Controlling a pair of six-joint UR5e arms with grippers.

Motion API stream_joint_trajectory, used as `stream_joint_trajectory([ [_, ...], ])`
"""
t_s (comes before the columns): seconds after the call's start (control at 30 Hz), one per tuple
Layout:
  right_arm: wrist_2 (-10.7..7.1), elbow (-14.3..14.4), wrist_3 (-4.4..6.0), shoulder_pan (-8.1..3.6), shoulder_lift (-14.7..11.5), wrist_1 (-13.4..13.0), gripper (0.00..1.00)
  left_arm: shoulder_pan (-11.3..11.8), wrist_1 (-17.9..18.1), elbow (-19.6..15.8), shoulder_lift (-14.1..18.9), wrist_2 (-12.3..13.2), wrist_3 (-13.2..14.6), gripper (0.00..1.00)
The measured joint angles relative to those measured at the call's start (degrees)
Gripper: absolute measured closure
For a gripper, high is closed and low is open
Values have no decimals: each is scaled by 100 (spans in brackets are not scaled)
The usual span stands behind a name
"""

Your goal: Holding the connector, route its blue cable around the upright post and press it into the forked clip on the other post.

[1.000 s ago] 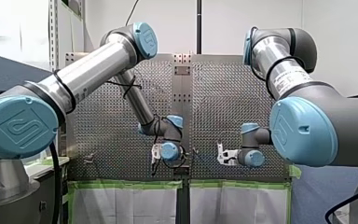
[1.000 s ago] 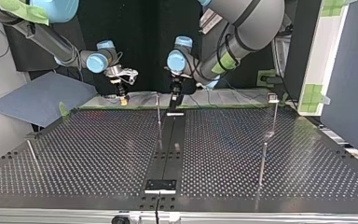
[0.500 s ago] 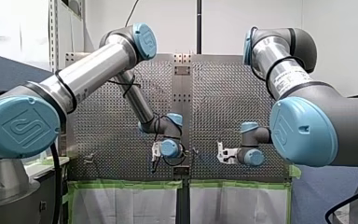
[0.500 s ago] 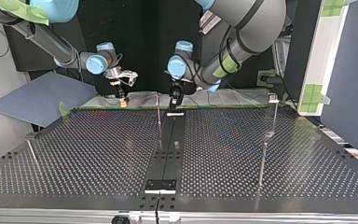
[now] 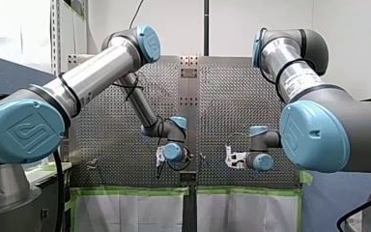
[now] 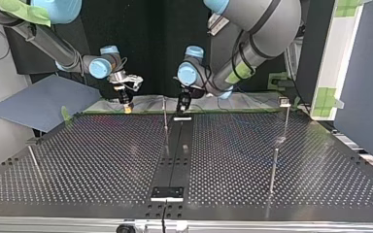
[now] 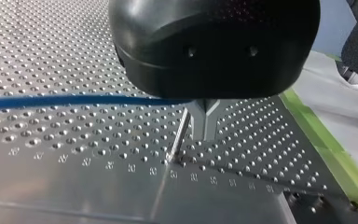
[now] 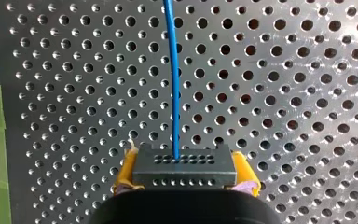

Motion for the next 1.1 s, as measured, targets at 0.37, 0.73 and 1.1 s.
stream_joint_trajectory([
  [0.37,45,-120,-1,-13,0,127,100,89,-140,91,-1,112,-70,98],
  [0.73,43,-129,-2,-15,0,141,100,89,-233,110,3,130,-64,82],
  [1.1,26,-129,-1,-7,0,142,100,42,-326,108,12,438,-24,38],
])
